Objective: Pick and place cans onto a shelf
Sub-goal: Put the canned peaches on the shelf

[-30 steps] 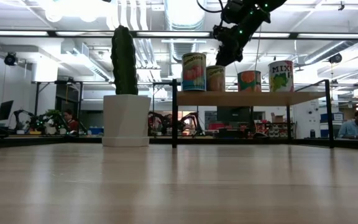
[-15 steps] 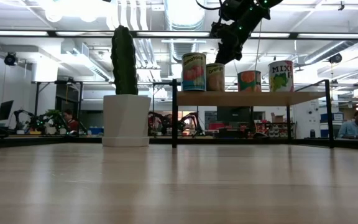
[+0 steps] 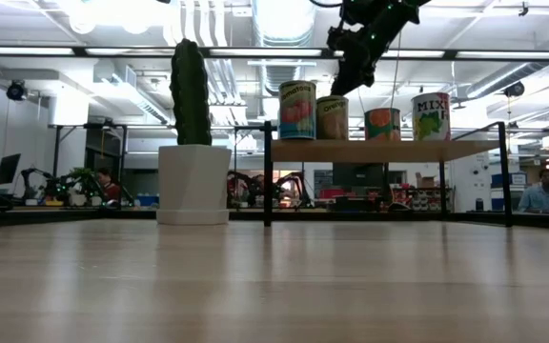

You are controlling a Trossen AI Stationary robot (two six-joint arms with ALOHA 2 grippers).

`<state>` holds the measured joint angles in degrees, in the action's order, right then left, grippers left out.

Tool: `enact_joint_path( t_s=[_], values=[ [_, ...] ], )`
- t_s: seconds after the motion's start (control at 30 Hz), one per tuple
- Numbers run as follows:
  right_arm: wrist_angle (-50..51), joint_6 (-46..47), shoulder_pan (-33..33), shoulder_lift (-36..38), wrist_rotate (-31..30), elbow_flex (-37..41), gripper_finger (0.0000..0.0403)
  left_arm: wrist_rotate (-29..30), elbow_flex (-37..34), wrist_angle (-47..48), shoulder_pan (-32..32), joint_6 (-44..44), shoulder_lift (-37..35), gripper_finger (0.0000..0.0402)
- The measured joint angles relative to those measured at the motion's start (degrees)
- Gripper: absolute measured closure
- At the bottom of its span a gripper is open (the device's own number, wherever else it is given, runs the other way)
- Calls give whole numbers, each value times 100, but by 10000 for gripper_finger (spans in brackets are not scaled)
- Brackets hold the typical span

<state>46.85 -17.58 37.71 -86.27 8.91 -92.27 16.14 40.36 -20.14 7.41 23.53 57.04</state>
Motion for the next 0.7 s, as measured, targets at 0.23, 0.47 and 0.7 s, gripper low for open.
enact_joint_path(
  t_s=[0.23, 0.47, 0.7],
  values=[
    [-44, 161, -123, 169, 2, -2, 394, 0, 0, -5, 1, 0, 0, 396],
    [168, 614, -950, 721, 14, -7, 394, 0, 0, -37, -1, 0, 0, 396],
    [383, 1700, -2328, 1354, 10, 300, 394, -1, 0, -39, 0, 0, 0, 396]
  ],
)
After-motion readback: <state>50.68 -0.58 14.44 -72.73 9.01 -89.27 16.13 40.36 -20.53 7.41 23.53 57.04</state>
